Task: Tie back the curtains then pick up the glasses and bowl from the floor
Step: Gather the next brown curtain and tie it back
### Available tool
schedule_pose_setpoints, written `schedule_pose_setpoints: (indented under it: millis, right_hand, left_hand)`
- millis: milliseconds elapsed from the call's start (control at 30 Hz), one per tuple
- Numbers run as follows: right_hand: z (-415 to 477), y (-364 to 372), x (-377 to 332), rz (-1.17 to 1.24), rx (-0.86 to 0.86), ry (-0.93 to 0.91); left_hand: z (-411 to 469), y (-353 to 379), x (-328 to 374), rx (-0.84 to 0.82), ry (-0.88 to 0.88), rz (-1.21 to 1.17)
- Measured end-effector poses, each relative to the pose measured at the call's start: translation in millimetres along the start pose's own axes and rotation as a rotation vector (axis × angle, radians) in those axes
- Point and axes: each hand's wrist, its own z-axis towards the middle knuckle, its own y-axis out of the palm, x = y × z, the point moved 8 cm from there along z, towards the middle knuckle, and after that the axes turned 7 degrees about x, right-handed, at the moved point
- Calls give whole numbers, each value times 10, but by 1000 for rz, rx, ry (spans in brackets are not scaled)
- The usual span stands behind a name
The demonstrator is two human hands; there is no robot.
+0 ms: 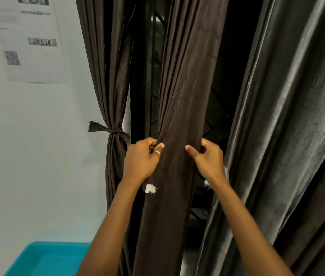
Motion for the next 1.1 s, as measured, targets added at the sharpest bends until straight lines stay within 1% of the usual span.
schedule_pose_setpoints:
  millis: [33, 67, 100, 167, 300, 400, 533, 633, 767, 833, 867, 900, 1000, 1067, 1100]
  right_hand:
    - [-109, -35, -113, -152, 110, -106]
    - [-228, -31, -209, -257, 181, -201]
    - [-342, 5, -294, -304, 209, -269]
    - [-525, 112, -408, -292, 174, -321]
    - [-713, 296, -472, -282, 52, -340]
    - [-738, 331, -449, -271, -2, -338]
    - [-715, 340, -390, -185, -68, -302]
    - [-598, 282, -351, -94, -61, -283]
    - [-363, 154, -345, 5, -37, -285]
    - [-192, 87, -301, 66, -33, -213]
    - [-102, 86, -256, 83, -72, -157]
    - [-15, 111, -204, 104, -153, -84]
    - [110, 220, -87, 247, -519, 141]
    - [96, 270, -114, 349, -746, 180]
    - [75, 290, -146, 380, -834, 182]
  left_hand:
    - [-21, 23, 43, 30, 13, 22]
    - [-46, 58, 88, 46, 26, 36]
    - [-71, 100, 134, 49, 34, 45]
    - [-106, 192, 207, 31, 35, 42]
    - [-139, 322, 269, -11, 43, 8]
    - [-142, 371, 241, -88, 48, -30]
    - [-143, 416, 181, -143, -40, -121]
    - [-137, 459, 179, -186, -79, -93]
    - [-60, 460, 164, -214, -95, -171]
    - [-33, 498, 132, -257, -77, -183]
    - [-22, 514, 110, -280, -81, -201]
    - [-14, 525, 95, -308, -89, -243]
    - [-24, 524, 149, -421, -103, -406]
    - [-59, 518, 228, -508, -126, -468]
    - [-72, 510, 260, -539, -132, -478]
